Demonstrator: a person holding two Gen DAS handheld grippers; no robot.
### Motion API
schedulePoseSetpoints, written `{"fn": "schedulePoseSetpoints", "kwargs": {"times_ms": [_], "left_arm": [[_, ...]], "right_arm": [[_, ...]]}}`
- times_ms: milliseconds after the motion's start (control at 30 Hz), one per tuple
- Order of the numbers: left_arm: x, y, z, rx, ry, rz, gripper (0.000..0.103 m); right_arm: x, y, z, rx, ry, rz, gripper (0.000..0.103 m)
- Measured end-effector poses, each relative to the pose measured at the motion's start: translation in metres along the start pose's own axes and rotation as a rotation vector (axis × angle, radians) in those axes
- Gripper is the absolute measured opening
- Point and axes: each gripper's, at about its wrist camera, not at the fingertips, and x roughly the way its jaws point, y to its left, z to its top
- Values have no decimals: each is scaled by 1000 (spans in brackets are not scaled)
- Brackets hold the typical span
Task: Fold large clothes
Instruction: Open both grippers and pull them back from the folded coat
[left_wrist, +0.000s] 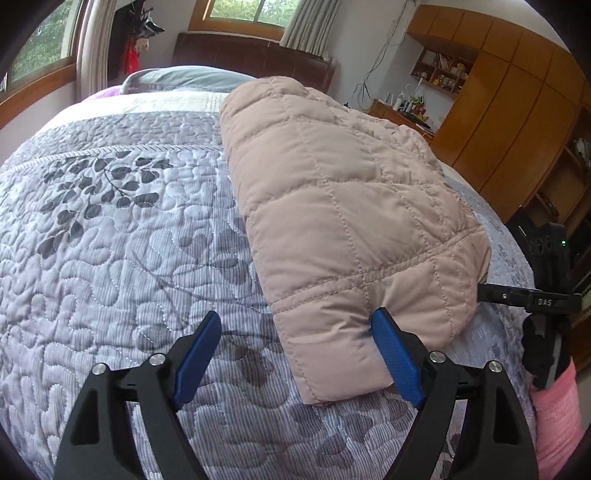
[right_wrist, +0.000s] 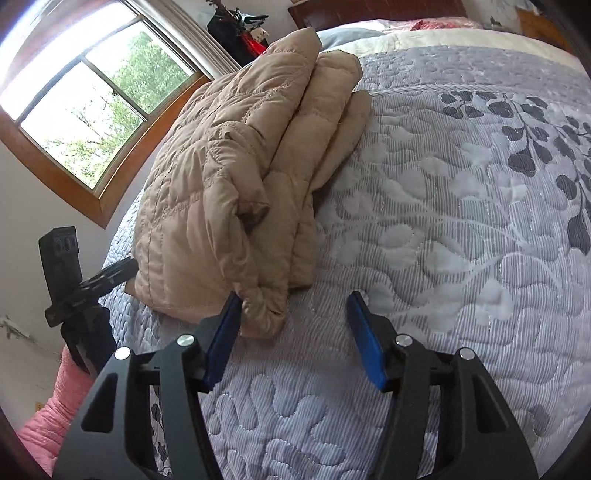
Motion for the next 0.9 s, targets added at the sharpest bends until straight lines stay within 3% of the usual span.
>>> {"fn": "schedulePoseSetpoints", "kwargs": {"times_ms": [100, 200, 267, 333, 433, 667, 900], "left_arm": [[-9, -4, 2, -27, 4, 26, 84], [-29, -18, 1, -4, -17, 106, 83], [-44, -31, -4, 19, -33, 175, 86], [-54, -41, -10, 24, -31, 218, 94], [-67, -56, -22, 32, -34, 271, 98], [-96, -85, -40, 50, -71, 390, 99], [-124, -102, -53, 54, -126, 403, 99]], "right_arm": [[-14, 12, -3, -21, -32, -34, 58], [-34, 32, -7, -42, -72, -99, 61], [-47, 47, -13, -74, -104, -155, 67], [-61, 63, -23, -106, -138, -221, 81], [-76, 86, -41, -142, -173, -275, 91], [-95, 117, -73, -174, -223, -368, 96], [-109, 135, -91, -159, -239, -379, 96]]}}
